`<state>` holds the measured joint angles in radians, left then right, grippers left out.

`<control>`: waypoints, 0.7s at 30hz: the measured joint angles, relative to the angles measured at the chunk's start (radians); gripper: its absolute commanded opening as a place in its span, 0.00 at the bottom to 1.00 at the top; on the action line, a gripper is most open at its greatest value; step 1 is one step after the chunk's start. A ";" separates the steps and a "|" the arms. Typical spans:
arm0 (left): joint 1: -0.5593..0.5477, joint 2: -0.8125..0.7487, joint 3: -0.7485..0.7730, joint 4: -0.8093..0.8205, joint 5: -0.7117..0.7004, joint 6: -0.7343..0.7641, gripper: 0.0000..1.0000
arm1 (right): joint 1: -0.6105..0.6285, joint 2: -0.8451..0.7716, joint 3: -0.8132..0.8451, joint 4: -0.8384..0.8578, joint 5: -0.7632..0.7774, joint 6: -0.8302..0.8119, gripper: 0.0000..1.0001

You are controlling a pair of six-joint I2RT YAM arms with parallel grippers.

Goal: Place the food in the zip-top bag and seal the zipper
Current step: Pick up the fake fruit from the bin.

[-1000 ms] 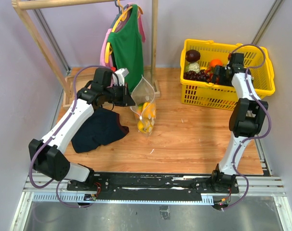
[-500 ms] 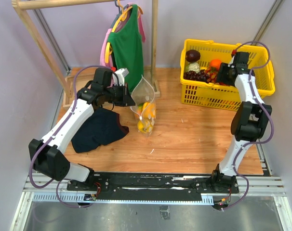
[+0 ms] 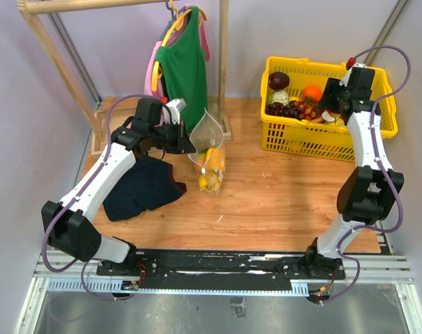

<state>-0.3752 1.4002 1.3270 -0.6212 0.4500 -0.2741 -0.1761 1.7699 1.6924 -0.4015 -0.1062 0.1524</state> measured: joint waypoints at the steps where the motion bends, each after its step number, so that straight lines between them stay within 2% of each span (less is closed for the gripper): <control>1: 0.000 0.000 0.000 0.000 0.000 0.000 0.01 | 0.003 -0.016 -0.005 0.001 -0.002 0.000 0.42; 8: 0.000 0.000 0.000 0.002 0.009 0.000 0.00 | 0.061 -0.164 -0.052 0.027 -0.017 0.005 0.42; 21: 0.000 0.000 -0.003 0.016 0.023 0.000 0.00 | 0.422 -0.417 -0.292 0.178 0.013 0.144 0.43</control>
<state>-0.3752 1.4002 1.3243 -0.6056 0.4725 -0.2741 0.2462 1.3533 1.4002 -0.2234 -0.0933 0.2966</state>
